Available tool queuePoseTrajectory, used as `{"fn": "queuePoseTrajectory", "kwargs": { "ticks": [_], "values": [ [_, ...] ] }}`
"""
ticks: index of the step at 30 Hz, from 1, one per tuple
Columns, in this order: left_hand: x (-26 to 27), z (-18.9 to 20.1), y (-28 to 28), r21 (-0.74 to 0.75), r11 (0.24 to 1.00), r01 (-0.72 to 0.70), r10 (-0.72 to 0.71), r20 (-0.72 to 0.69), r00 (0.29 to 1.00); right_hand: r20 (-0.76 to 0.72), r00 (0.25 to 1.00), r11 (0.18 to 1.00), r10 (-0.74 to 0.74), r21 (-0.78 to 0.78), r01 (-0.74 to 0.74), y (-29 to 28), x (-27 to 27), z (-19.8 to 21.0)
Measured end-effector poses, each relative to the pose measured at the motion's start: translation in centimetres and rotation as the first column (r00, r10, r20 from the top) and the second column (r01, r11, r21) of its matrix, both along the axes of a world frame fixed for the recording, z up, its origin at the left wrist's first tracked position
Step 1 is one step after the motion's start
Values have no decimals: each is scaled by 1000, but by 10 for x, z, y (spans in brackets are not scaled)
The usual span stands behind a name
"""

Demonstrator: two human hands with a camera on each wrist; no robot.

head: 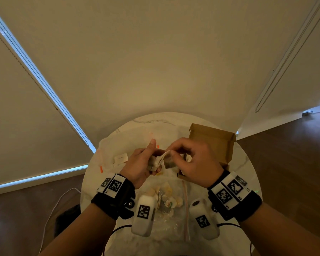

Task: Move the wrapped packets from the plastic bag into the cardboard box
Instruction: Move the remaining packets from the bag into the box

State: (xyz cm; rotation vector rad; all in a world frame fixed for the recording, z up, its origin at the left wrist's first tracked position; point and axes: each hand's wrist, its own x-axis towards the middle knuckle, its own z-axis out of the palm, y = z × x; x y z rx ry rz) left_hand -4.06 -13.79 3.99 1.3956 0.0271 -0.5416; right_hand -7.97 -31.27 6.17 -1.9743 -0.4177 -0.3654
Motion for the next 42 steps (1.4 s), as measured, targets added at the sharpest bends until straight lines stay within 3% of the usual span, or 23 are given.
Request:
{"fn": "queuePoseTrajectory", "kwargs": {
  "ticks": [7,14,18,25,28,32,34,37,39,42],
  "values": [
    [5,0,2,97,992,-85,76,89,993,-119,992,963,-30,264,61,-20,-3,14],
    [3,3,-3,64,997,-39,30,133,991,-169,985,968,-42,236,81,-29,-1,7],
    [1,0,2,-41,999,18,-12,145,989,-169,982,933,-88,332,141,-26,1,6],
    [-3,-4,11,237,971,27,-109,343,933,-215,972,818,-96,540,200,-26,1,19],
    [3,-7,15,296,955,-2,-113,372,921,-197,976,860,-91,478,176,-28,3,20],
    [10,3,12,317,942,-113,-48,459,887,-187,980,958,-68,261,117,-34,6,10],
    [8,14,7,362,923,-126,-90,524,847,-152,987,993,-46,97,61,-37,7,8],
    [5,22,1,420,907,-34,-221,543,810,-127,992,991,4,-129,-21,-38,9,4],
    [3,19,-5,485,874,-19,-292,557,777,-151,989,991,3,-130,-23,-37,9,0],
    [3,15,-13,457,888,-54,-260,593,762,-216,976,1000,-23,15,27,-35,9,-3]
  ]
}}
